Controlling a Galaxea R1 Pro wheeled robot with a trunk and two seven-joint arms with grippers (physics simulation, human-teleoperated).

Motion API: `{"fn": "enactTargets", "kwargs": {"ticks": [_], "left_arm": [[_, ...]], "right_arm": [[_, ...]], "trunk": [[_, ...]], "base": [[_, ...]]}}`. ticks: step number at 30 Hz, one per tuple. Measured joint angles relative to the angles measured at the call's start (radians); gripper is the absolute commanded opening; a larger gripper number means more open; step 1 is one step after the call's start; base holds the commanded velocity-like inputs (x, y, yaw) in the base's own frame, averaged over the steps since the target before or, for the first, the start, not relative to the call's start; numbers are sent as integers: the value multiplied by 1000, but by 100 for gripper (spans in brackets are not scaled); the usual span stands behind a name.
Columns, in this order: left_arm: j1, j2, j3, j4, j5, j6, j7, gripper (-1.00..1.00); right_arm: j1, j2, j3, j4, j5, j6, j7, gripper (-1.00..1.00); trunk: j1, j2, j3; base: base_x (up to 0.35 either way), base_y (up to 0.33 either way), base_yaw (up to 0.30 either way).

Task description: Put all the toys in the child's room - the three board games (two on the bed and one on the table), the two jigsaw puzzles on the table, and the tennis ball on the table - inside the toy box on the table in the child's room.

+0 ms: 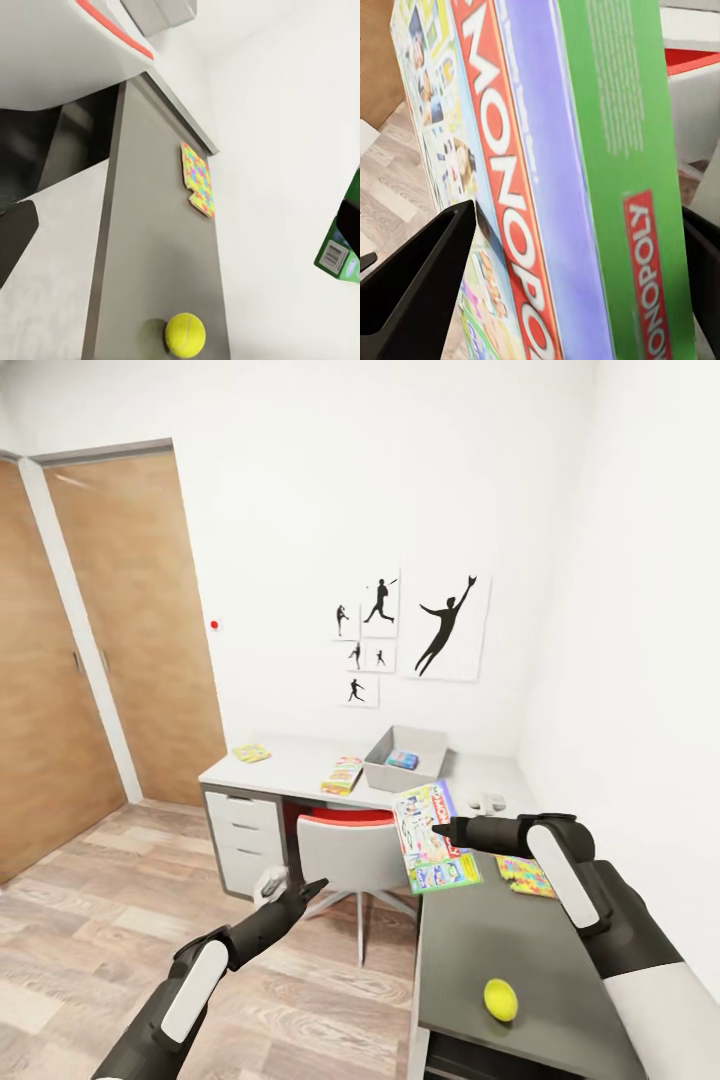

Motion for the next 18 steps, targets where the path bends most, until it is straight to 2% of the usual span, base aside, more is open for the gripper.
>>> {"fn": "enactTargets", "kwargs": {"ticks": [18], "left_arm": [[0, 0, -1, 0, 1, 0, 0, 100]], "right_arm": [[1, 5, -2, 0, 2, 0, -16, -100]], "trunk": [[0, 0, 0]], "base": [[0, 0, 291]]}}
